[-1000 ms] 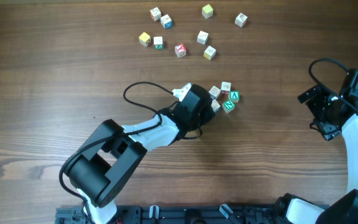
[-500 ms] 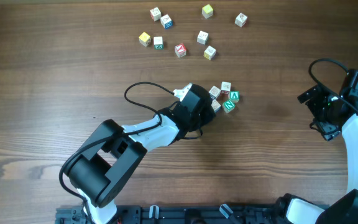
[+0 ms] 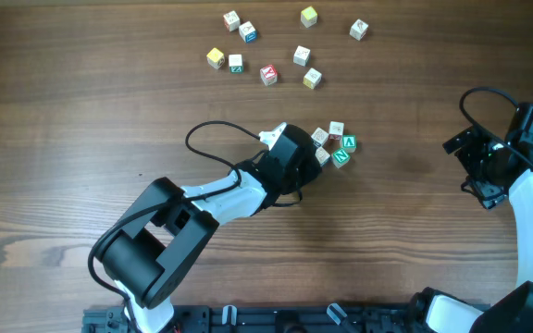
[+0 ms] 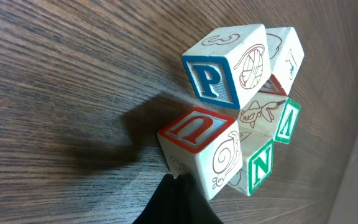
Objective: Form a circle
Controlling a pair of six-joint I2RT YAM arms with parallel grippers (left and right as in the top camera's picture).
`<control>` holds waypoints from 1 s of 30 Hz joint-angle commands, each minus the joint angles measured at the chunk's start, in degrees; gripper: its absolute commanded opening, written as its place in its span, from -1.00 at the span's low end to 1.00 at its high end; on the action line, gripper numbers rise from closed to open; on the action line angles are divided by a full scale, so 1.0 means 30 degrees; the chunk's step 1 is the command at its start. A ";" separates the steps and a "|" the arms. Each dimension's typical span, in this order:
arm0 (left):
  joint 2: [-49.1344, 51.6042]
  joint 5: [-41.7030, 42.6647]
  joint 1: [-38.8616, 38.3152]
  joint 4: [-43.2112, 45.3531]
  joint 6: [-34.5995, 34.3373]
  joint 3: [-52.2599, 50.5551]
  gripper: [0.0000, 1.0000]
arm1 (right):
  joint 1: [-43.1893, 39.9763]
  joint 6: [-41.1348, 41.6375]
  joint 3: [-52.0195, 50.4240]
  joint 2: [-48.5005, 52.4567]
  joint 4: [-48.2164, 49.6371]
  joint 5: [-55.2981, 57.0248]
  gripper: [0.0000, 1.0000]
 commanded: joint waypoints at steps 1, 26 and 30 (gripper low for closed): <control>0.0255 0.0211 0.0000 0.0080 -0.0109 0.0022 -0.92 | -0.0007 -0.0022 0.0386 0.0102 -0.0029 -0.0189 0.99; 0.0255 0.0095 -0.0168 0.0058 -0.0109 0.0022 -0.92 | -0.0007 -0.0029 0.0386 0.0102 -0.0044 -0.0189 0.99; 0.0255 -0.0022 -0.0342 0.0146 -0.0109 0.0022 -0.91 | -0.0007 -0.0029 0.0386 0.0109 -0.0044 -0.0189 0.99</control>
